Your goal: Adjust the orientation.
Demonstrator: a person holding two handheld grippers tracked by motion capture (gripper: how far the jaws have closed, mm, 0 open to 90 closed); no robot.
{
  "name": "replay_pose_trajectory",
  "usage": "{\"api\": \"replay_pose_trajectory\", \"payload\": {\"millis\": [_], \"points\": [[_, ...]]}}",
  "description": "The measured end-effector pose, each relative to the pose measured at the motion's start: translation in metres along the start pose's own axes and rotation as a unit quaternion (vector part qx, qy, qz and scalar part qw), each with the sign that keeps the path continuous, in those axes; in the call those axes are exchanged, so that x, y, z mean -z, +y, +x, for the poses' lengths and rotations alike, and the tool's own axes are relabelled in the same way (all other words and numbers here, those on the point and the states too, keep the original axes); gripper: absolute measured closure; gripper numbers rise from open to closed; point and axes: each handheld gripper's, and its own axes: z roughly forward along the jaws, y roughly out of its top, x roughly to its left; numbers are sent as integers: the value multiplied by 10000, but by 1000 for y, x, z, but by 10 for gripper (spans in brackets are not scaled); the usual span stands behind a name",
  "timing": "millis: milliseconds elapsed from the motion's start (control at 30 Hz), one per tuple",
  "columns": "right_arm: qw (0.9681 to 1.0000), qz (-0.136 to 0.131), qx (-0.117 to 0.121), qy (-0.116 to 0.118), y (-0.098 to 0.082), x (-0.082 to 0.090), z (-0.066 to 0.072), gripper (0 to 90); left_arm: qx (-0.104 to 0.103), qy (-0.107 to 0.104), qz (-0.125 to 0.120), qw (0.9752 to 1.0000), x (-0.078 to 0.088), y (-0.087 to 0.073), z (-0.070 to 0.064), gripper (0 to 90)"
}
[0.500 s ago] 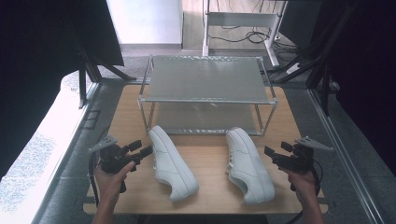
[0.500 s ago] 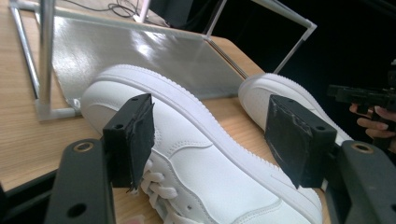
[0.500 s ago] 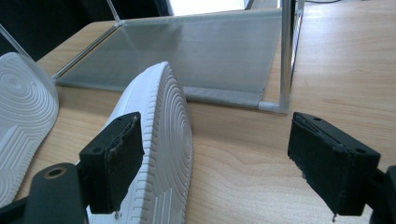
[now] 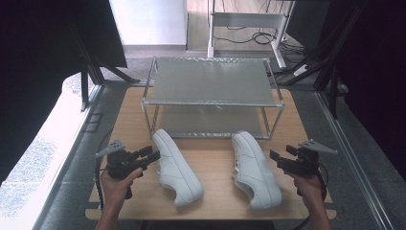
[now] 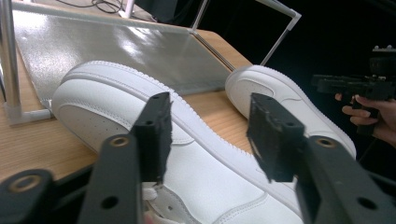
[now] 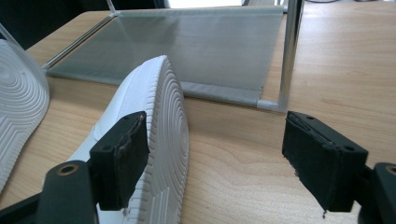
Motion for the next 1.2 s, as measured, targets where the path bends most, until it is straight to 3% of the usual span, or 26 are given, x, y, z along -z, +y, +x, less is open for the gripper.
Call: {"api": "replay_pose_trajectory", "payload": {"millis": [33,67,100,233,333,400,500,633,700,867,900,1133,1200], "points": [[10000,-9,-46,1,-1,0,-1,243,5,20,2,10000,0,0,0,597],[10000,-9,-46,1,-1,0,-1,243,-5,101,5,9999,0,0,-1,597],[10000,3,-60,8,-2,0,-3,245,-16,190,7,9998,0,-1,-1,687],[10000,40,21,13,-3,0,-2,248,-23,208,0,9998,0,0,-2,780],[9999,100,78,-7,-3,-1,-1,253,-13,204,-6,9998,1,1,-2,832],[9999,128,77,-28,-4,-2,-2,260,-6,316,26,9995,4,2,-1,851],[9999,143,25,-59,-5,-2,-5,270,-52,661,-22,9978,18,5,9,891],[9999,100,-18,-99,-5,0,-7,272,231,878,-167,9957,40,4,30,900],[9999,115,-21,-108,-5,1,-7,273,254,870,-156,9958,40,3,32,900],[9997,172,-76,-179,-8,-1,-11,279,267,844,126,9960,28,-3,33,900],[9995,212,-100,-192,-9,-1,-12,282,313,872,259,9954,20,-7,34,900],[9990,298,-182,-282,-13,-4,-17,289,469,907,559,9932,4,-19,39,900],[9988,307,-213,-307,-14,-5,-18,291,533,958,692,9916,-2,-24,41,900]]}}
